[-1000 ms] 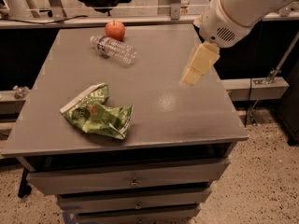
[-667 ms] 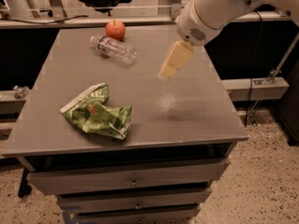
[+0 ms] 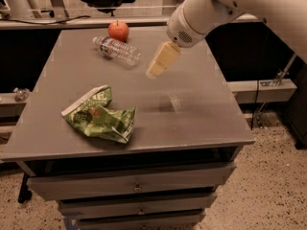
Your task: Pick water bottle
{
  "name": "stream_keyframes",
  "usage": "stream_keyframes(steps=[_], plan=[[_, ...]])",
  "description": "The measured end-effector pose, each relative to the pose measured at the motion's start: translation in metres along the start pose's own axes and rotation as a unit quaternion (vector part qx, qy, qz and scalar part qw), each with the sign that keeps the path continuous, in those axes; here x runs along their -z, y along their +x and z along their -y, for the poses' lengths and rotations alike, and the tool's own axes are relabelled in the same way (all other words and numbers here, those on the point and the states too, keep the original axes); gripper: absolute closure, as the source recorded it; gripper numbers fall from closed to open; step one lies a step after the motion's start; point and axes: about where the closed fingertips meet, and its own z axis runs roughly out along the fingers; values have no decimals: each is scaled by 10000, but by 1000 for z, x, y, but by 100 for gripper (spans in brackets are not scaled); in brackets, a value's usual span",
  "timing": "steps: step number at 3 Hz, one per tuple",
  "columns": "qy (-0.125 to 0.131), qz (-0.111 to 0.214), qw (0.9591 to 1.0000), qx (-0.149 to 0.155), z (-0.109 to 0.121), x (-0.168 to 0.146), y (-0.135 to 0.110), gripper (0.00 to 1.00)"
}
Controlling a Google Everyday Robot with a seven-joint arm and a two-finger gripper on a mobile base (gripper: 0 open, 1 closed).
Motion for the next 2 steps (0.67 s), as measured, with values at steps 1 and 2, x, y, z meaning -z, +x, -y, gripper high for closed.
stream_keyframes(steps=[1, 2], plan=[[15, 126, 9999, -87, -1, -6, 0, 0], [40, 464, 9983, -360, 3, -38, -1, 0]])
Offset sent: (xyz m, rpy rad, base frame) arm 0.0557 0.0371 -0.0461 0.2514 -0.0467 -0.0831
